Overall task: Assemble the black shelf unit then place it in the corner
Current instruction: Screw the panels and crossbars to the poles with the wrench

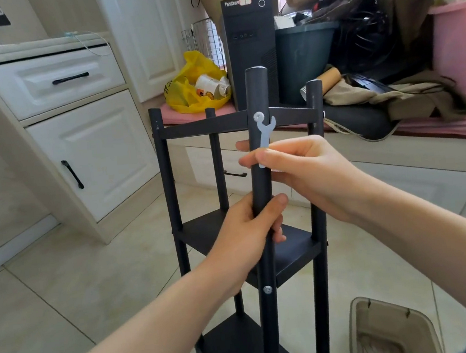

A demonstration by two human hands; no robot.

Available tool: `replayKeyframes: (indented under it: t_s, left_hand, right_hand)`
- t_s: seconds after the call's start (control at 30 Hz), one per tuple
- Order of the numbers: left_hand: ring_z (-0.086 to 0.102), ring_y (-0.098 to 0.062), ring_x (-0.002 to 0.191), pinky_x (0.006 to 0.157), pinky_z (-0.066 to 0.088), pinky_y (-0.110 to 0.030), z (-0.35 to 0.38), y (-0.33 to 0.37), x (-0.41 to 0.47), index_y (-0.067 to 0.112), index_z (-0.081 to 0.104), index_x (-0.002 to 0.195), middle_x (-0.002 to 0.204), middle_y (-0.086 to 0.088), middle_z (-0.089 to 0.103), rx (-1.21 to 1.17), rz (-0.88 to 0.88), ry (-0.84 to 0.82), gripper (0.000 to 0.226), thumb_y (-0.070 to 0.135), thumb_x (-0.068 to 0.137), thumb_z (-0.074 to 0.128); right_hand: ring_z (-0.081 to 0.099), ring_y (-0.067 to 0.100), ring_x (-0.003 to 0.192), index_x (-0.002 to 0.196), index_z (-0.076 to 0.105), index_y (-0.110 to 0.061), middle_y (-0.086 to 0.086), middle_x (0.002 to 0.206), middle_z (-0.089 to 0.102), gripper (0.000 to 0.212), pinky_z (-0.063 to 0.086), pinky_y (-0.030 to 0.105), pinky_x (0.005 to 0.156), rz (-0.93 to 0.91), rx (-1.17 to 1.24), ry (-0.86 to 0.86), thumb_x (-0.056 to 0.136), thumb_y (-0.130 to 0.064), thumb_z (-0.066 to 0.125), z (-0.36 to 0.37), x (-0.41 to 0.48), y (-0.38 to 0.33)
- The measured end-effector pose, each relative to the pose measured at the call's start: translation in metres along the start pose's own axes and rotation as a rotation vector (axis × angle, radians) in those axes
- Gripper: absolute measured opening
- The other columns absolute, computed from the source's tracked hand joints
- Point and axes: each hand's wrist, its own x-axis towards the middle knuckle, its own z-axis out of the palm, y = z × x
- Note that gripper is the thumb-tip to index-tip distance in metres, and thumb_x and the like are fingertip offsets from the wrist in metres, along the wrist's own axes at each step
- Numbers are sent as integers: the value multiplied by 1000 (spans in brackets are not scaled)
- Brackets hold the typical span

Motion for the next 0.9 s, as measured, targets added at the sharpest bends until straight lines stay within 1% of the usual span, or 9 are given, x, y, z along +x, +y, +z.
replayKeyframes:
  t_s: [0.07, 0.13, 0.23, 0.33, 0.43, 0.53, 0.6, 0.73, 0.9]
  left_hand:
    - [54, -10, 60, 74, 54, -25, 2, 1, 1, 19, 59, 90, 65, 6, 54, 29, 27, -15, 20, 36, 100, 61]
    - [54, -11, 60, 72, 53, -23, 1, 1, 2, 19, 58, 92, 64, 5, 55, 38, 37, -48, 19, 36, 100, 61]
    - [53, -11, 61, 72, 51, -24, -1, 1, 3, 20, 58, 90, 64, 6, 55, 38, 54, -89, 22, 41, 99, 62]
    - [51, -13, 60, 74, 49, -28, -3, 3, 5, 22, 56, 85, 63, 5, 53, 18, 70, -117, 31, 52, 89, 64]
    - [49, -13, 58, 75, 53, -28, -4, 4, 5, 23, 56, 83, 62, 5, 51, -38, 67, -140, 33, 55, 83, 64]
    - [48, -11, 55, 78, 57, -28, -4, 6, 4, 31, 60, 72, 61, 5, 50, -71, 59, -150, 29, 56, 87, 65]
    - [47, -10, 53, 81, 59, -31, -3, 7, 3, 27, 59, 73, 60, 5, 49, -94, 47, -134, 38, 60, 91, 61]
    - [42, -11, 48, 86, 62, -37, -1, 10, 3, 20, 56, 77, 57, 5, 44, -135, 24, -46, 49, 69, 78, 57]
    - [39, -11, 45, 71, 59, -27, -2, 13, 4, 31, 61, 62, 53, 5, 39, -124, 12, 7, 41, 69, 76, 55]
  right_hand:
    - [67, 8, 110, 98, 79, -14, -6, 111, 75, 20, 55, 23, 91, -4, 15, 21, 96, -19, 61, 0, 0, 0]
    - [67, 7, 110, 95, 80, -16, -7, 110, 75, 19, 56, 26, 90, -13, -2, 44, 96, -20, 62, -1, -1, 0]
    - [65, 4, 113, 91, 81, -18, -10, 109, 75, 18, 55, 32, 95, -32, -21, 78, 95, -20, 63, 0, -3, 0]
    - [64, 4, 115, 90, 81, -18, -9, 109, 75, 19, 54, 35, 99, -58, -24, 96, 95, -19, 63, 0, -4, -3]
    - [65, 7, 113, 94, 80, -15, -6, 109, 75, 18, 53, 39, 100, -75, -39, 103, 96, -20, 62, 0, -5, -5]
    - [67, 8, 110, 98, 79, -12, 1, 108, 75, 18, 54, 38, 99, -99, -54, 111, 96, -20, 62, 2, -5, -7]
    - [67, 9, 109, 98, 78, -11, 3, 109, 75, 18, 54, 37, 98, -106, -50, 116, 96, -19, 62, 3, -4, -8]
    - [68, 11, 109, 97, 78, -11, 2, 107, 76, 17, 55, 41, 97, -104, -45, 109, 96, -16, 62, 4, 0, -11]
    - [71, 15, 99, 92, 78, -10, 3, 96, 77, 18, 58, 34, 90, -101, -24, 118, 96, -12, 61, 4, 4, -11]
